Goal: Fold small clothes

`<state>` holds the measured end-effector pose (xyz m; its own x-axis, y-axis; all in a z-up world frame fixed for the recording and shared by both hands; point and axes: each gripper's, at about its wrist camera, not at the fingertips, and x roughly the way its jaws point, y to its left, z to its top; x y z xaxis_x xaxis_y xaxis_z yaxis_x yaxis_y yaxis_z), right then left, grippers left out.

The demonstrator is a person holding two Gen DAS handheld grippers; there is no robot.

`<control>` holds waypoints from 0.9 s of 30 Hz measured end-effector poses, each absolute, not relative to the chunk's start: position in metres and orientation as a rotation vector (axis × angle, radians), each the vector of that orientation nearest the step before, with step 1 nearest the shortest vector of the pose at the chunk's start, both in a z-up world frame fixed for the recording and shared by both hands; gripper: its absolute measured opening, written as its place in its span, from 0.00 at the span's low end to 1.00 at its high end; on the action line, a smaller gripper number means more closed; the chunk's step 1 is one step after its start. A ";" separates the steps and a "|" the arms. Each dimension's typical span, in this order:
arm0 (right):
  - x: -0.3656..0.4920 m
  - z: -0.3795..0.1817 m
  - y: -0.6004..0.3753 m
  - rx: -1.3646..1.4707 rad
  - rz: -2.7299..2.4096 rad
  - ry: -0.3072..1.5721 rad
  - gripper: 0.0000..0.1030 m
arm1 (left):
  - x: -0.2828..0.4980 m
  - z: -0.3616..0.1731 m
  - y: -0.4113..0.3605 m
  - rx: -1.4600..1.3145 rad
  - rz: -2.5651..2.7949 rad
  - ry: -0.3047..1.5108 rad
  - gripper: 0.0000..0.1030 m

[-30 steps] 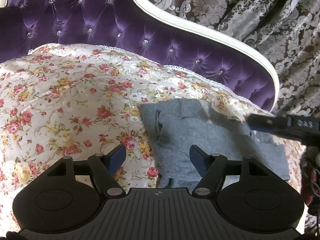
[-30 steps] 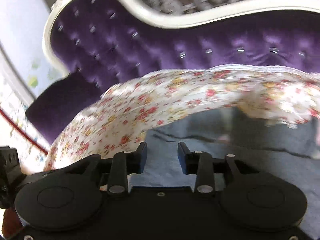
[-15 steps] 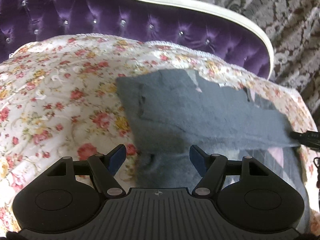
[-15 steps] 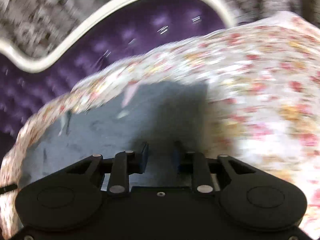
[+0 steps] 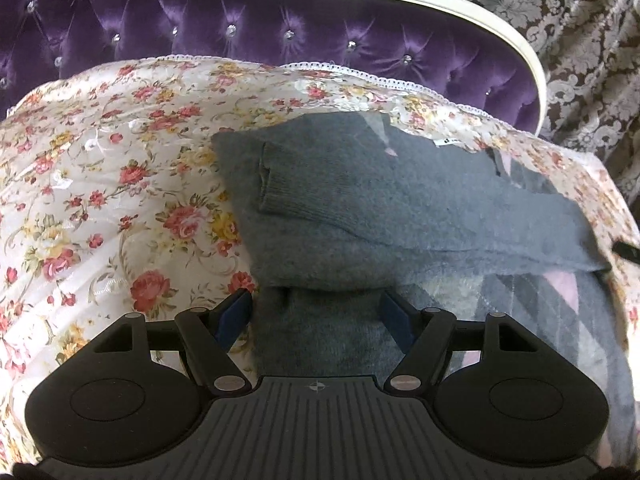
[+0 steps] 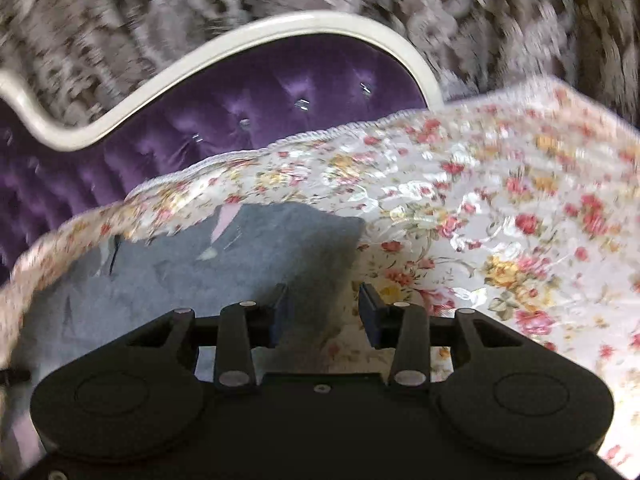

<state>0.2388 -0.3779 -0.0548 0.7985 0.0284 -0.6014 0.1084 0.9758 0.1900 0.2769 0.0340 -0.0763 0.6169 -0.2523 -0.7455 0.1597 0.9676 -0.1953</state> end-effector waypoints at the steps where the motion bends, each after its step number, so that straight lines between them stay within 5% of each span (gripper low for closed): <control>1: 0.233 -0.053 -0.372 0.184 -0.040 0.648 0.58 | 0.277 -0.076 0.034 -0.121 -0.237 0.876 0.67; 9: 0.231 -0.070 -0.323 -0.093 -0.031 0.725 0.62 | 0.277 -0.077 0.032 -0.100 -0.236 0.869 0.67; 27: 0.206 -0.059 -0.380 0.185 -0.261 0.722 0.74 | 0.276 -0.077 0.035 -0.111 -0.238 0.881 0.67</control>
<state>0.2058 -0.3803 -0.0586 0.7201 -0.1713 -0.6724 0.2982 0.9514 0.0770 0.2760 0.0350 -0.0767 0.6118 -0.2515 -0.7500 0.1602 0.9679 -0.1939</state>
